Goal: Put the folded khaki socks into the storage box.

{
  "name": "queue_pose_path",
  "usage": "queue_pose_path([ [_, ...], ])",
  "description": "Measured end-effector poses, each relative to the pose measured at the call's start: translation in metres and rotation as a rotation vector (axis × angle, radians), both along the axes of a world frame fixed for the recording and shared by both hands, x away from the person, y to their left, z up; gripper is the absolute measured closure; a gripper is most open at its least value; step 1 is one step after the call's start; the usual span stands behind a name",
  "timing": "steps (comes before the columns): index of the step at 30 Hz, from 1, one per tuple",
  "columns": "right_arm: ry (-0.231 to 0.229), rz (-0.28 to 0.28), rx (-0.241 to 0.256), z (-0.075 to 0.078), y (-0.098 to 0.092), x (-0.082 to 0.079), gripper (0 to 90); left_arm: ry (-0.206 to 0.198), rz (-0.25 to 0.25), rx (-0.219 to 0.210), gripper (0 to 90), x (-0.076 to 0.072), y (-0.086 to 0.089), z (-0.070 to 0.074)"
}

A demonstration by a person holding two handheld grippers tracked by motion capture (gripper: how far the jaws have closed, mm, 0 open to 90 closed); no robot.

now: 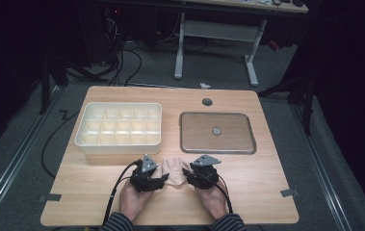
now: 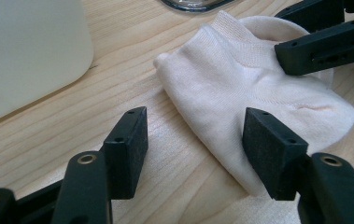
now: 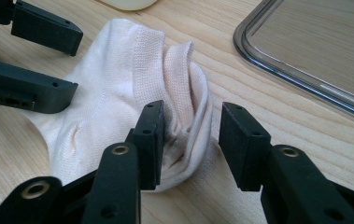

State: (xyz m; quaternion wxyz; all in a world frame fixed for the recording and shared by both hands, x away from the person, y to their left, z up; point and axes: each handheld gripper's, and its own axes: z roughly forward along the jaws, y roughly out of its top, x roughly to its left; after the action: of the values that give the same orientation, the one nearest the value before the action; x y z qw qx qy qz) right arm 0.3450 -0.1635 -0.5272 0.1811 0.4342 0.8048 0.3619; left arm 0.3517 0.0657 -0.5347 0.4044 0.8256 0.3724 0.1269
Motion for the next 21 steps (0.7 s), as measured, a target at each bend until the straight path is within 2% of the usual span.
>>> queue_pose_path([
  [4,0.007,0.002,0.007,0.0,-0.001,0.001,60.9,0.002,0.021,0.005,36.3,0.0,-0.001,0.0],
  [9,0.016,0.002,0.012,0.0,-0.001,0.001,61.5,0.015,0.013,-0.007,32.9,0.004,0.001,0.0],
  [11,0.02,0.001,0.014,0.001,-0.001,0.001,61.6,0.021,0.009,-0.007,34.5,0.005,0.002,0.001],
  [12,0.023,0.006,0.017,0.001,-0.002,0.001,62.3,0.041,0.007,-0.016,37.2,0.005,0.004,0.002],
  [15,0.024,0.005,0.023,0.002,-0.002,0.0,66.0,0.044,0.008,-0.014,38.5,0.006,0.004,0.004],
  [18,0.027,0.011,0.032,0.003,-0.002,-0.001,68.1,0.04,0.001,0.0,39.0,0.006,0.004,0.009],
  [21,0.022,0.012,0.036,0.007,-0.003,-0.003,68.0,0.015,-0.009,0.007,41.5,0.01,0.005,0.018],
])
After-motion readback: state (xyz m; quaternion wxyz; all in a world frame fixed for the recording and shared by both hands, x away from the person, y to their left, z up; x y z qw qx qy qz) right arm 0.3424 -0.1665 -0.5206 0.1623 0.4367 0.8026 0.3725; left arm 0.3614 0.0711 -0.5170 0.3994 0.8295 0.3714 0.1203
